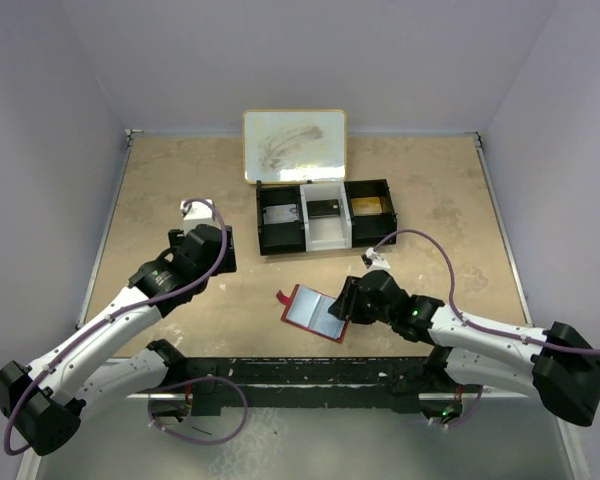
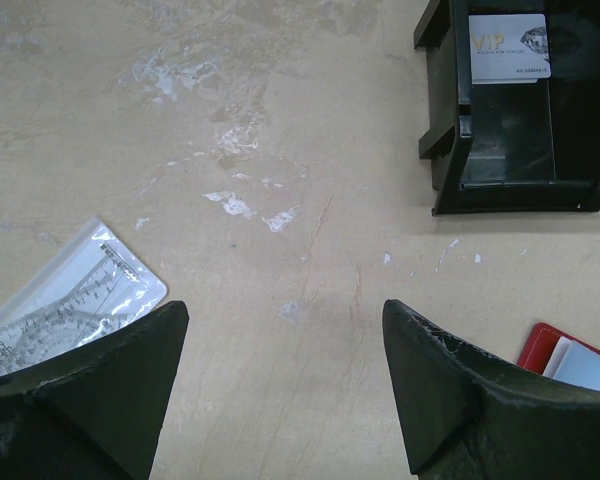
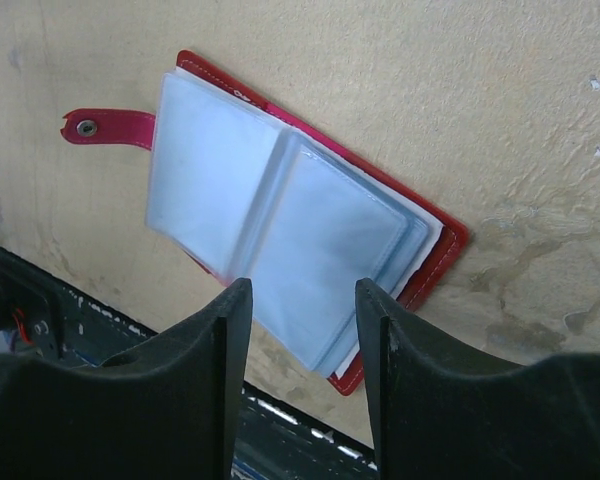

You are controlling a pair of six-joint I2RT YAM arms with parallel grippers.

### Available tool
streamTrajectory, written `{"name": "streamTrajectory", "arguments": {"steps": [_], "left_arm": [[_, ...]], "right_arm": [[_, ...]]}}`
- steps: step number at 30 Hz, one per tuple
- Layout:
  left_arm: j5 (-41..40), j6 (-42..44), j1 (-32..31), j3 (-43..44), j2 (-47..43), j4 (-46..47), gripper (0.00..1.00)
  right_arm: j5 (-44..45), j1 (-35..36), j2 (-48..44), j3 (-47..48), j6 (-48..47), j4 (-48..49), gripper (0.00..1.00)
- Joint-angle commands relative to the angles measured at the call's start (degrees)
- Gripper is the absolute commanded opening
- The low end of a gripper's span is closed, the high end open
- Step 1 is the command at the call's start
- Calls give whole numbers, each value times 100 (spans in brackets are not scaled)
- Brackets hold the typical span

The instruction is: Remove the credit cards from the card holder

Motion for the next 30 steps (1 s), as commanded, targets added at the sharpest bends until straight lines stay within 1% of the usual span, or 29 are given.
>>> {"name": "streamTrajectory", "arguments": {"steps": [1, 6, 9, 11, 14, 16, 18, 20, 22, 26, 30], "left_arm": [[-75, 64, 12, 16, -80, 153, 76], [-42, 71, 8, 23, -99, 153, 76], [126, 152, 8, -1, -167, 233, 76], [519, 222, 8, -34, -216, 385, 75], [1201, -5, 8, -81, -143, 549, 73], [1732, -204, 7, -218, -31, 832, 70], [2205, -413, -5, -382, 101, 1156, 70], [2433, -678, -129, -634, 219, 1565, 69], [2369, -933, -399, -954, 328, 1929, 69], [1900, -1333, -1185, -1242, 605, 2339, 68], [1853, -1597, -1520, -1472, 954, 2753, 65]], "right_arm": [[224, 16, 10, -23, 139, -50, 49], [211, 15, 255, -6, 155, 63, 49], [230, 16, 372, -24, 175, 132, 49], [254, 11, 425, -50, 206, 190, 49], [220, 15, 457, -112, 231, 386, 49], [179, 14, 464, -136, 236, 534, 49], [71, 15, 483, -135, 309, 647, 48], [-58, 11, 493, -129, 354, 723, 47], [-158, 16, 478, -93, 342, 754, 47], [-212, 16, 447, -39, 335, 874, 45], [-380, 16, 472, -96, 346, 1188, 45]]}}
